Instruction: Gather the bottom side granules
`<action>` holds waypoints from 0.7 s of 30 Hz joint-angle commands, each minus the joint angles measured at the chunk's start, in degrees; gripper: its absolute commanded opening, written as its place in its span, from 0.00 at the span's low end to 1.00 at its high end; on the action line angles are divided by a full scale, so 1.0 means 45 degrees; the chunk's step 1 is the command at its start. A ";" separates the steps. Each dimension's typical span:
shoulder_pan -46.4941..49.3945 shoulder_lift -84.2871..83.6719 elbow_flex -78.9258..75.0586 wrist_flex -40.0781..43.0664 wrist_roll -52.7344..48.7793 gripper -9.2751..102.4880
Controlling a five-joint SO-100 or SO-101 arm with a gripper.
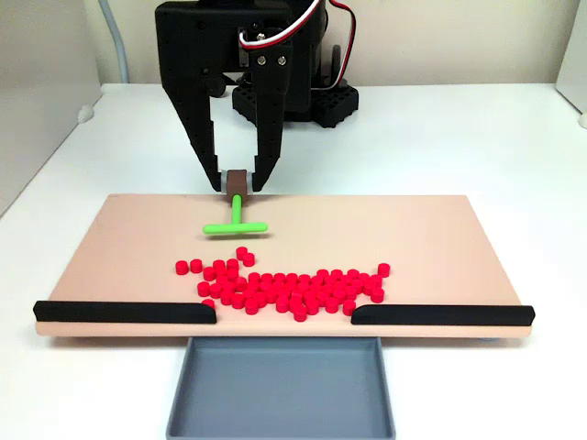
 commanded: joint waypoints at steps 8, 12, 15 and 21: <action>0.0352 -0.0430 -0.0039 -0.0723 -0.0078 0.08; 0.0352 -0.0703 -0.0039 -0.0762 -0.0059 0.08; 0.0273 -0.0879 -0.0039 -0.0762 0.0059 0.08; 0.0176 -0.1309 -0.0176 -0.0762 0.0078 0.08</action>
